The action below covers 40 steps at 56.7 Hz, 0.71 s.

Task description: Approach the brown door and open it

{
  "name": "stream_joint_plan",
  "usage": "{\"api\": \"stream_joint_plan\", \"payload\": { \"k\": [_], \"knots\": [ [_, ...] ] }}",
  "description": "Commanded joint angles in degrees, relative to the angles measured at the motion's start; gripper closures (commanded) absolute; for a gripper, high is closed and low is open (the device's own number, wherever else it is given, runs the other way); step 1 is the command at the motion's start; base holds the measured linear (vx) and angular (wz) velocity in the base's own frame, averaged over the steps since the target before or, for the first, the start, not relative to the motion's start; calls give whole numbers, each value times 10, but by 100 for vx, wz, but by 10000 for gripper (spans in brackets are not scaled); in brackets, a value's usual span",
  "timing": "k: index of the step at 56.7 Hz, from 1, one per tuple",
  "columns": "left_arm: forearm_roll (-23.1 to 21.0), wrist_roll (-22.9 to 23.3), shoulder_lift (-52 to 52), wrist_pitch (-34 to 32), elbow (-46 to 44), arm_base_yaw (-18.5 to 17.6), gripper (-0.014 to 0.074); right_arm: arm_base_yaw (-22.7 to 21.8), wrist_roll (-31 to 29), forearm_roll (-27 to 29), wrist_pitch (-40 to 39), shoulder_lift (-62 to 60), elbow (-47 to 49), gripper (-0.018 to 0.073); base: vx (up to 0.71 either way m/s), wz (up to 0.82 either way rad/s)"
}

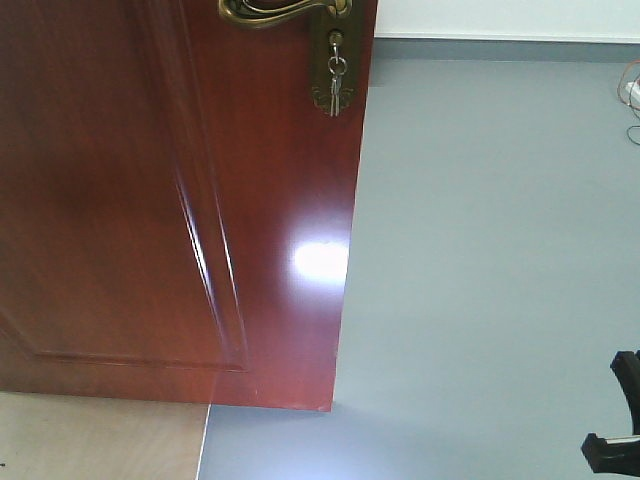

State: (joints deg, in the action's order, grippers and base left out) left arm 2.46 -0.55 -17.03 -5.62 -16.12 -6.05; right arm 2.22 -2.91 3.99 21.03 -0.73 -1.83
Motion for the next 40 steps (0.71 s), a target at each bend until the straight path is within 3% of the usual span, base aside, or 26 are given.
{"api": "stream_joint_plan", "payload": {
  "k": [1,15,23,40],
  "knots": [
    [-6,0,48,-31,43,1,561,0,-4,-2,-44,-3,-2,559,0,0],
    [-6,0,148,-32,168,1,561,0,-4,-2,-44,-3,-2,559,0,0],
    [-6,0,180,25,165,1,561,0,-4,-2,-44,-3,-2,559,0,0],
    [-6,0,186,27,165,1,561,0,-4,-2,-44,-3,-2,559,0,0]
  ]
}}
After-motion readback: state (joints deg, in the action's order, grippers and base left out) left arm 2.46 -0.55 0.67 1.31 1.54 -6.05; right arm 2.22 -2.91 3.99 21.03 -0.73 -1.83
